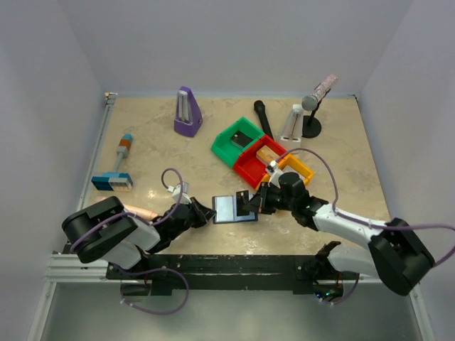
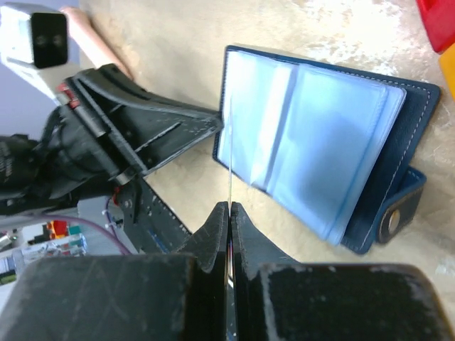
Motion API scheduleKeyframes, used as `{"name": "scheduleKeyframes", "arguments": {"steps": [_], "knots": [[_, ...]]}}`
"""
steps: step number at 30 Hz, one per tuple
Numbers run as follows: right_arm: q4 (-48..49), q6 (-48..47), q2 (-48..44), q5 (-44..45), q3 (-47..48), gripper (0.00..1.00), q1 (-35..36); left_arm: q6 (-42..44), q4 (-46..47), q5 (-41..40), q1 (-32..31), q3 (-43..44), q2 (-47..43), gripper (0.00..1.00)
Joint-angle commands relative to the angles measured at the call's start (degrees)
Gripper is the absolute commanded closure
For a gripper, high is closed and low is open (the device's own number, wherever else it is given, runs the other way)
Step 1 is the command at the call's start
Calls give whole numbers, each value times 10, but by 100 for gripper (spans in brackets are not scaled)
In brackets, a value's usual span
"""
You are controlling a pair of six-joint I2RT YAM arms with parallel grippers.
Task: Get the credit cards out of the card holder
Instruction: Place the credit card in the storage box.
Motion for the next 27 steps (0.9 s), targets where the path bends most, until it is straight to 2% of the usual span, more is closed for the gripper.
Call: {"name": "scheduleKeyframes", "arguments": {"steps": [1, 4, 6, 9, 12, 15, 17, 21, 23, 27], "knots": [[-170, -88, -97, 22, 64, 100, -2, 37, -48, 7, 2, -31, -34, 78], [-250, -137, -151, 32, 92, 100, -1, 50, -67, 25, 2, -12, -84, 50], [-282, -156, -168, 14, 114, 100, -2, 61, -81, 41, 2, 1, -120, 36], [-307, -176, -175, -23, 135, 100, -1, 76, -95, 68, 2, 14, -189, 22], [-291, -173, -177, -67, 140, 100, -1, 84, -59, 99, 4, 10, -230, 22], [-266, -187, -171, -132, 143, 100, -2, 82, 56, 178, 18, -11, -225, 28], [-229, -185, -173, -181, 130, 100, -1, 88, 156, 236, 25, -21, -198, 33], [-178, -174, -165, -242, 121, 100, -1, 47, 349, 349, 38, -15, -88, 33], [-178, -179, -161, -252, 125, 100, -1, 40, 346, 374, 39, 6, -60, 34], [-195, -189, -162, -253, 131, 100, -2, 45, 347, 356, 38, -2, -74, 33]]}}
